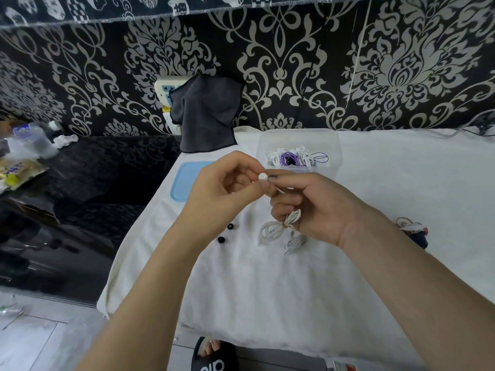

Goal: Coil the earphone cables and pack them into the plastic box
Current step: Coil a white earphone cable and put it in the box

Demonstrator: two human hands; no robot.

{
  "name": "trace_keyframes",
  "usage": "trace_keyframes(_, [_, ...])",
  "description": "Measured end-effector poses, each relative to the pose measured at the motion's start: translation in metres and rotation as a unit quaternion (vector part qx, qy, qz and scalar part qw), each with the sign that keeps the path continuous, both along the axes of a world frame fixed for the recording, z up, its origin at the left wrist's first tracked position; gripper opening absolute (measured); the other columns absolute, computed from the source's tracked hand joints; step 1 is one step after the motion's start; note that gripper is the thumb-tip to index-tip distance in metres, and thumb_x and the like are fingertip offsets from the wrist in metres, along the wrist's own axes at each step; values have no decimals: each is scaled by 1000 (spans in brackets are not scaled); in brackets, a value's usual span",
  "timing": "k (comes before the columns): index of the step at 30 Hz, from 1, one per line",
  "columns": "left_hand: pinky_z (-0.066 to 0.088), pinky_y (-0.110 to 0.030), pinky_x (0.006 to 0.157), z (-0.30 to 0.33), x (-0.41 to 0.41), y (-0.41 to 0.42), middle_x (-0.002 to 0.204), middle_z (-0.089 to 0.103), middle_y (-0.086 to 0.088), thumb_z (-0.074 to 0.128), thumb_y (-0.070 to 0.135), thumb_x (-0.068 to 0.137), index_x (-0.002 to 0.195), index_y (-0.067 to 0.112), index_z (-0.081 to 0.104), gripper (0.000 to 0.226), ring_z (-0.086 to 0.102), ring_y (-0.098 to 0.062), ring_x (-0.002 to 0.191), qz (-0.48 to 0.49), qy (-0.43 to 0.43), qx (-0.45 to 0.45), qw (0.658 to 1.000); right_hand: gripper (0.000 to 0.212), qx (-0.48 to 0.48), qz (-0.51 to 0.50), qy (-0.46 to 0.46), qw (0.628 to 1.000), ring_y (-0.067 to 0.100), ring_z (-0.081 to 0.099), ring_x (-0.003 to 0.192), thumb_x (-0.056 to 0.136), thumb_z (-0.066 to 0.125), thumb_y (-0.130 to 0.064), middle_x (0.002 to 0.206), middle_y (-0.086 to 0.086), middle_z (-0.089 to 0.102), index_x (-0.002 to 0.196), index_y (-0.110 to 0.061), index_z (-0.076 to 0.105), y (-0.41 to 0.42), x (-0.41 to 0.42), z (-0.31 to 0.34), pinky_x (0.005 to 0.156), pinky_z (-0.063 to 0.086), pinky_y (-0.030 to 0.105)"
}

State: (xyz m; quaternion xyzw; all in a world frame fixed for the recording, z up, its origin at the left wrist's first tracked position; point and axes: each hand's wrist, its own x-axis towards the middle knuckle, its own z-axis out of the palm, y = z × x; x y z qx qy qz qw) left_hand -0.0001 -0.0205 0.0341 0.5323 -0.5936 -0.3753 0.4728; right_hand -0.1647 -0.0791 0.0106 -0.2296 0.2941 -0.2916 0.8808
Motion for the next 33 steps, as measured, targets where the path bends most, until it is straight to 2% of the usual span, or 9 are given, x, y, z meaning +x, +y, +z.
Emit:
trace_keyframes(4, [44,-18,65,-5,-4,-8,80,67,5,73,13,92,99,11,68,9,55,-6,67,50,-26,16,998,19,-46,-37,50,997,4,28,44,95,55,-2,71,3,59,89,-8,72,-4,-1,2,48,25,17])
trace_keyframes(10, [54,-23,75,-19,-11,-37,86,68,6,59,23,100,98,17,67,10,62,-4,69,148,-2,75,986,11,-96,-202,106,969,6,32,43,96,56,-4,68,2,57,104,-4,64,-35,3,28,40,27,19])
trace_keyframes(15, [57,-33,84,-28,-21,-54,96,71,0,52,28,102,102,18,66,16,66,-7,75,153,0,107,982,20,-224,-281,283,889,9,43,52,95,51,-2,76,4,64,99,-13,67,-88,13,52,47,37,24])
trace_keyframes(19, [54,-41,93,-35,-24,-59,101,69,1,47,33,104,105,22,63,19,69,-9,86,146,-24,140,979,27,-353,-208,470,782,18,61,78,92,50,-2,95,2,71,91,-24,66,-114,32,29,73,55,34])
trace_keyframes(22, [53,-44,94,-36,-22,-61,94,67,4,44,34,104,108,24,60,19,68,-18,95,152,-40,156,975,31,-411,-31,567,713,28,63,84,88,46,2,100,15,71,108,-3,71,-109,38,13,85,57,42])
trace_keyframes(26, [55,-46,87,-36,-20,-60,91,64,3,45,26,103,114,22,56,17,67,-32,102,149,-60,169,973,44,-466,83,585,658,22,55,81,90,36,4,111,18,70,121,2,67,-94,37,20,76,53,36])
trace_keyframes(29, [47,-32,70,-38,-18,-59,106,65,-5,48,20,101,114,15,50,14,65,-28,105,153,-102,172,968,44,-513,114,587,616,18,53,80,94,38,2,110,7,68,125,-11,67,-89,37,34,61,43,23])
trace_keyframes(31, [42,-27,63,-38,-18,-56,111,64,-8,48,17,100,112,12,48,13,64,-27,105,147,-130,170,966,47,-548,100,590,585,17,55,90,93,40,1,124,8,64,127,-16,67,-87,38,40,70,45,25])
trace_keyframes(33, [41,-27,63,-38,-17,-54,108,65,-8,47,16,99,112,10,48,14,62,-25,95,133,-161,170,963,45,-571,47,575,584,18,62,91,91,41,-1,125,7,64,121,-21,69,-83,34,43,78,51,29])
